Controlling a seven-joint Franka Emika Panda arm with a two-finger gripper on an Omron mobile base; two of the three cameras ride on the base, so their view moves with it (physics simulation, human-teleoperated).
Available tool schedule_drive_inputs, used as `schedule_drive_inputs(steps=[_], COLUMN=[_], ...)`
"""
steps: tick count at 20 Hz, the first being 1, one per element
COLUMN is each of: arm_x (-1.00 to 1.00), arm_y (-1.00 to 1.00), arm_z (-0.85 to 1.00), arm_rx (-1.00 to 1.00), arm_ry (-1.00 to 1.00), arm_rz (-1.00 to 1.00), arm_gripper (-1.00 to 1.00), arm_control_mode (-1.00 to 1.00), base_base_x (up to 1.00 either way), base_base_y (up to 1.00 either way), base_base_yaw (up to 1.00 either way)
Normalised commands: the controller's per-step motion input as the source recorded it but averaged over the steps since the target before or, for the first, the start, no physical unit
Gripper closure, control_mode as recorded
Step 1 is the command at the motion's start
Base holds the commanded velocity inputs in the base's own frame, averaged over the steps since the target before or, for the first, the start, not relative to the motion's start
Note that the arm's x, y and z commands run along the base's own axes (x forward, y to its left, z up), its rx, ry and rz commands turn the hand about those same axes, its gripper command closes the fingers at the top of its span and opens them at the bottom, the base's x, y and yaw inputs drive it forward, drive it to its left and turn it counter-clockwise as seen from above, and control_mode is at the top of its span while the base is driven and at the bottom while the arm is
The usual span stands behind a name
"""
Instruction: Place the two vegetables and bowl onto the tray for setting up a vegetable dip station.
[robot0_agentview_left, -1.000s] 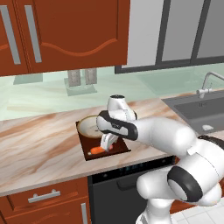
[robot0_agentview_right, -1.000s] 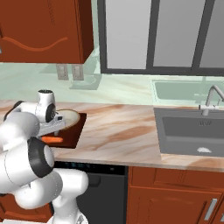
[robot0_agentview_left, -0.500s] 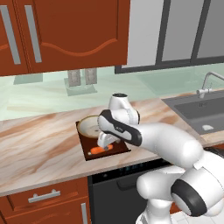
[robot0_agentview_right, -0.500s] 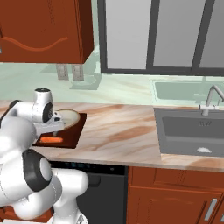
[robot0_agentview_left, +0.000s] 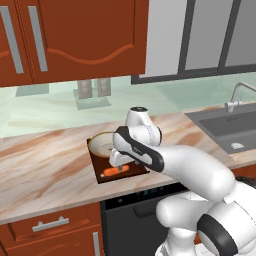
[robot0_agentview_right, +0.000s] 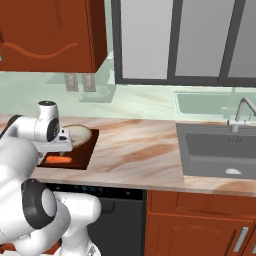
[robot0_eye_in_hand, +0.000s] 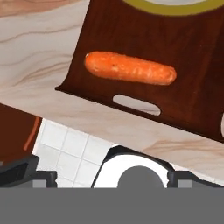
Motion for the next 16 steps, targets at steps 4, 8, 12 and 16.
schedule_drive_inputs(steps=[4,8,12,16], arm_x=[-0.01,-0.01,0.00,-0.01], arm_y=[0.00,0.00,0.01,0.02], arm_z=[0.02,0.01,0.00,0.00], arm_rx=[0.00,-0.01,-0.02,-0.04], arm_ry=[0.01,0.05,0.04,0.04], arm_rz=[-0.16,-0.14,-0.09,-0.02], arm_gripper=[-1.00,-1.00,-1.00,-1.00], arm_control_mode=[-1.00,-1.00,-1.00,-1.00], base_base_x=[0.00,0.00,0.00,0.00], base_base_y=[0.00,0.00,0.00,0.00], base_base_yaw=[0.00,0.00,0.00,0.00])
